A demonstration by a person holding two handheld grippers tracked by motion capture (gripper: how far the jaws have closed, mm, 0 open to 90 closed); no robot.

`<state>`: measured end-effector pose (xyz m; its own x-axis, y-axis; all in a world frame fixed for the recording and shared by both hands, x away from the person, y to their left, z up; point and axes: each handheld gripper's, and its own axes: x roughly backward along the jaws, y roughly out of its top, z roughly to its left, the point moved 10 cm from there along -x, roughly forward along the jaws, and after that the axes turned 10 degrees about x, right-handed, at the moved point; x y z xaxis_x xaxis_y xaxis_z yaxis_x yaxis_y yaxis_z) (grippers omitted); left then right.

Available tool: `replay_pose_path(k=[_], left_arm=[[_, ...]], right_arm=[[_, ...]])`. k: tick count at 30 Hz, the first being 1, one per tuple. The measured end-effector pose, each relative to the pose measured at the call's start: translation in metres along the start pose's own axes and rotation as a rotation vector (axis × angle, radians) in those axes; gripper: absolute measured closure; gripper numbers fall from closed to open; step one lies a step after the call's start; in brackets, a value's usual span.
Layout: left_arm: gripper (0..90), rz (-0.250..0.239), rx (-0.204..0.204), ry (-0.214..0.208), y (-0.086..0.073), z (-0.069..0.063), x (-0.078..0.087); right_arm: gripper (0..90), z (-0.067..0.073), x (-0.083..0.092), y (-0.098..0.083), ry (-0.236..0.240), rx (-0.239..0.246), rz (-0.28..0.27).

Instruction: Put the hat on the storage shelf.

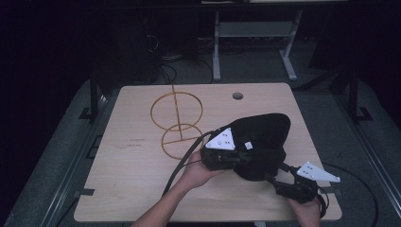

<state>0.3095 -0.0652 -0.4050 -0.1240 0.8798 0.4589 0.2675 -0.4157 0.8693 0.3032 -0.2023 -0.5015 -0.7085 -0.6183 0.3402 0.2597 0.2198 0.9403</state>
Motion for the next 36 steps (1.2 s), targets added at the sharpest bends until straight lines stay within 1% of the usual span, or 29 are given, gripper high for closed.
replay_pose_path(k=[2, 3, 5, 6, 7, 9, 13, 15, 19, 21, 22, 24, 25, 27, 28, 29, 30, 32, 36], left_arm=[[85.8, -0.005, -0.001, -0.004, 0.002, -0.001, 0.0], [85.8, -0.004, 0.001, -0.005, 0.002, -0.001, 0.0], [85.8, -0.003, 0.0, -0.005, 0.002, -0.001, -0.001], [85.8, -0.002, 0.002, -0.005, 0.002, -0.001, 0.0], [85.8, -0.004, 0.005, -0.001, 0.002, 0.0, 0.001], [85.8, -0.006, 0.002, 0.007, 0.002, 0.002, 0.004], [85.6, -0.009, 0.009, 0.014, 0.0, 0.005, 0.009], [85.3, 0.0, 0.004, 0.02, -0.001, 0.005, 0.011], [83.6, 0.0, -0.004, 0.037, -0.001, 0.004, 0.014], [78.1, 0.004, -0.002, 0.055, -0.001, 0.005, 0.016], [75.4, 0.007, -0.002, 0.057, -0.001, 0.006, 0.018], [69.8, 0.007, 0.011, 0.06, -0.001, 0.006, 0.02], [67.2, 0.008, 0.009, 0.063, -0.001, 0.006, 0.022], [63.9, 0.011, 0.007, 0.07, -0.001, 0.006, 0.025], [61.9, 0.018, 0.005, 0.08, -0.002, 0.005, 0.028], [60.1, 0.018, 0.005, 0.08, -0.002, 0.005, 0.028], [58.6, 0.013, 0.0, 0.094, -0.002, 0.005, 0.031], [55.2, 0.023, 0.001, 0.104, -0.004, 0.005, 0.035], [53.5, 0.025, -0.005, 0.112, -0.007, 0.002, 0.042]], right_arm=[[46.8, -0.001, 0.0, 0.002, 0.007, -0.003, -0.017], [50.0, -0.001, -0.001, 0.002, 0.01, 0.003, -0.021], [59.7, 0.0, -0.003, 0.003, 0.018, 0.01, -0.023], [63.2, 0.0, -0.005, 0.004, 0.019, 0.024, -0.025], [69.7, 0.001, -0.007, 0.005, 0.017, 0.029, -0.024], [78.2, 0.003, -0.008, 0.006, 0.018, 0.051, -0.024], [85.1, 0.006, -0.006, 0.01, 0.019, 0.087, -0.03], [86.5, 0.007, -0.004, 0.012, 0.021, 0.1, -0.028], [87.2, 0.01, -0.002, 0.014, 0.023, 0.131, -0.025], [87.3, 0.01, 0.0, 0.017, 0.018, 0.147, -0.026], [87.3, 0.009, 0.002, 0.018, 0.015, 0.154, -0.024], [87.3, 0.009, 0.004, 0.02, 0.009, 0.171, -0.024], [87.4, 0.008, 0.006, 0.021, 0.008, 0.179, -0.025], [87.4, 0.008, 0.009, 0.024, 0.005, 0.182, -0.025], [87.4, 0.007, 0.011, 0.025, 0.006, 0.181, -0.026], [87.5, 0.006, 0.014, 0.029, 0.005, 0.179, -0.031], [87.5, 0.006, 0.015, 0.03, 0.005, 0.18, -0.034], [87.6, 0.004, 0.018, 0.035, 0.002, 0.176, -0.044], [87.8, 0.0, 0.026, 0.044, -0.002, 0.18, -0.047]])
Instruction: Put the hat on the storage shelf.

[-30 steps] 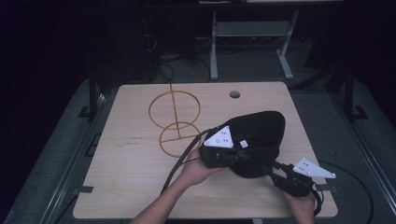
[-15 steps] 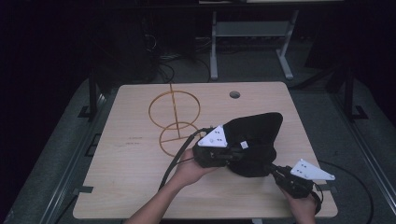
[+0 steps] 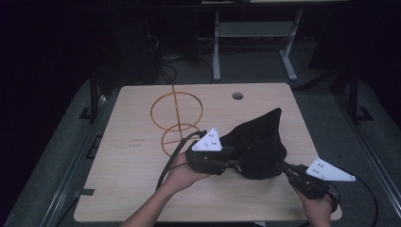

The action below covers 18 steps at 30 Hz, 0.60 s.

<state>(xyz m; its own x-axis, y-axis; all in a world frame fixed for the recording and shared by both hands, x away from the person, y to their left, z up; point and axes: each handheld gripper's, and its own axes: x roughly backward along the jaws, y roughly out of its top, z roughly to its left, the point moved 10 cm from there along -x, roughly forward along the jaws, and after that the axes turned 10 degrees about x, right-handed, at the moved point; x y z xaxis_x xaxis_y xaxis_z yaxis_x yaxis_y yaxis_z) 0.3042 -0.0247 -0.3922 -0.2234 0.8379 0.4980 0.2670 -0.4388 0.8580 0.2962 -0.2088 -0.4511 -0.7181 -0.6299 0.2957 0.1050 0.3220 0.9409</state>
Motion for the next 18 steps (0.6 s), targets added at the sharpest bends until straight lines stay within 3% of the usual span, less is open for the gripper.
replay_pose_path(k=[5, 16, 18], left_arm=[[52.6, 0.009, -0.02, 0.018, -0.006, -0.002, 0.008], [50.2, 0.005, -0.02, 0.046, -0.024, -0.002, 0.029], [50.0, 0.007, -0.016, 0.048, -0.029, -0.001, 0.032]], right_arm=[[87.9, -0.01, 0.01, 0.012, -0.014, -0.017, -0.018], [87.9, -0.027, 0.029, 0.038, -0.031, -0.027, -0.022], [87.9, -0.028, 0.031, 0.041, -0.016, -0.044, -0.019]])
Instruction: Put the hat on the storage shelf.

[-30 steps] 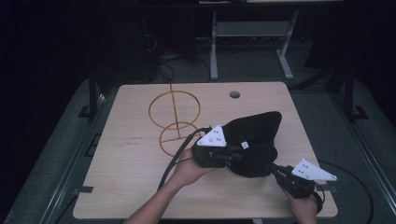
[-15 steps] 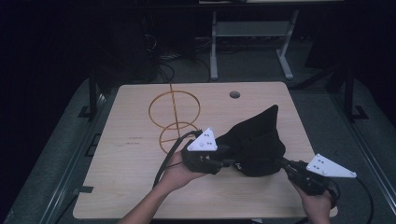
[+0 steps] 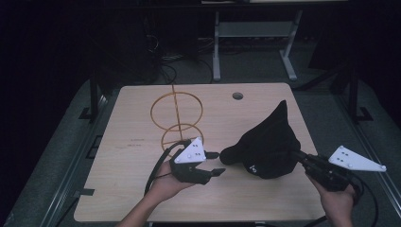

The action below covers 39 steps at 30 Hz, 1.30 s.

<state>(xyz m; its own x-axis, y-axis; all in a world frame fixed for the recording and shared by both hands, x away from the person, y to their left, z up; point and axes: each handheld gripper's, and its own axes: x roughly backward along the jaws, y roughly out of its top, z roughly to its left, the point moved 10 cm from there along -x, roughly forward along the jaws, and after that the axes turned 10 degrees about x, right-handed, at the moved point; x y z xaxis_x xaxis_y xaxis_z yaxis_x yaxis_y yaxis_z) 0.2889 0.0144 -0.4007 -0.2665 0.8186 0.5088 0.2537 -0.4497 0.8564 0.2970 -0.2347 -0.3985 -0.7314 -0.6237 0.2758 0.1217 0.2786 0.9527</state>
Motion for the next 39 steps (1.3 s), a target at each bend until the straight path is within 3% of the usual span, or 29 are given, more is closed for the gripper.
replay_pose_path(k=[11, 23, 26, 30, 39], left_arm=[[49.4, 0.019, 0.038, 0.018, -0.035, 0.004, 0.014], [48.3, 0.027, 0.075, 0.035, -0.07, 0.01, 0.017], [46.8, 0.042, 0.068, 0.039, -0.075, 0.011, 0.019], [45.7, 0.028, 0.082, 0.038, -0.077, 0.013, 0.021], [44.3, 0.018, 0.103, 0.038, -0.082, 0.018, 0.022]], right_arm=[[87.9, -0.011, 0.008, 0.019, 0.01, -0.021, 0.023], [87.9, -0.014, 0.007, 0.049, 0.0, 0.033, 0.03], [88.0, -0.013, 0.004, 0.056, 0.008, 0.035, 0.022], [87.9, -0.013, 0.0, 0.063, 0.021, 0.01, 0.024], [87.9, -0.011, -0.008, 0.076, 0.044, 0.008, 0.019]])
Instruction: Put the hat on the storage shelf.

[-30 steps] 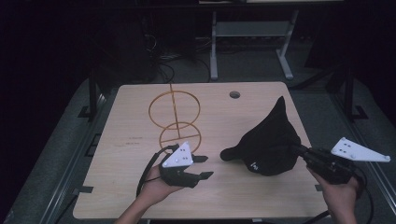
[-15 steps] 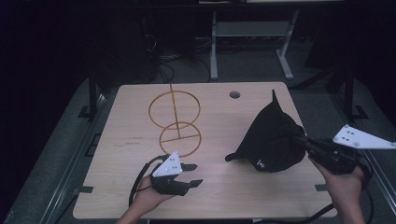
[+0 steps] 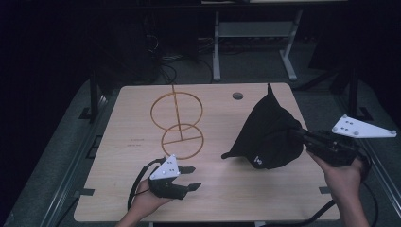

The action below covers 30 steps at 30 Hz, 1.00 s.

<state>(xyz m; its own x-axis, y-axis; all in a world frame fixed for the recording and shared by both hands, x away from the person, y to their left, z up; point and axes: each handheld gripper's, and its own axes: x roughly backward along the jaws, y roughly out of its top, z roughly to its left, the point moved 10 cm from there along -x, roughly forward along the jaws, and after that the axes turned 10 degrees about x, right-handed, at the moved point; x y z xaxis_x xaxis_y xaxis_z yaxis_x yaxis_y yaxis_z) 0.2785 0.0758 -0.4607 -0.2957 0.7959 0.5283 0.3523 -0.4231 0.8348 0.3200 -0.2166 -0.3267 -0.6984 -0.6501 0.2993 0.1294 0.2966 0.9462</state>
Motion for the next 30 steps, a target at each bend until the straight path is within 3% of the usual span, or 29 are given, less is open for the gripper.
replay_pose_path(k=[13, 30], left_arm=[[40.1, -0.021, 0.037, 0.004, -0.003, 0.007, 0.002], [38.6, -0.016, 0.015, 0.01, -0.006, 0.008, 0.001]], right_arm=[[87.9, 0.003, -0.016, 0.026, 0.038, -0.004, -0.012], [87.8, 0.013, -0.046, 0.067, 0.095, 0.018, -0.018]])
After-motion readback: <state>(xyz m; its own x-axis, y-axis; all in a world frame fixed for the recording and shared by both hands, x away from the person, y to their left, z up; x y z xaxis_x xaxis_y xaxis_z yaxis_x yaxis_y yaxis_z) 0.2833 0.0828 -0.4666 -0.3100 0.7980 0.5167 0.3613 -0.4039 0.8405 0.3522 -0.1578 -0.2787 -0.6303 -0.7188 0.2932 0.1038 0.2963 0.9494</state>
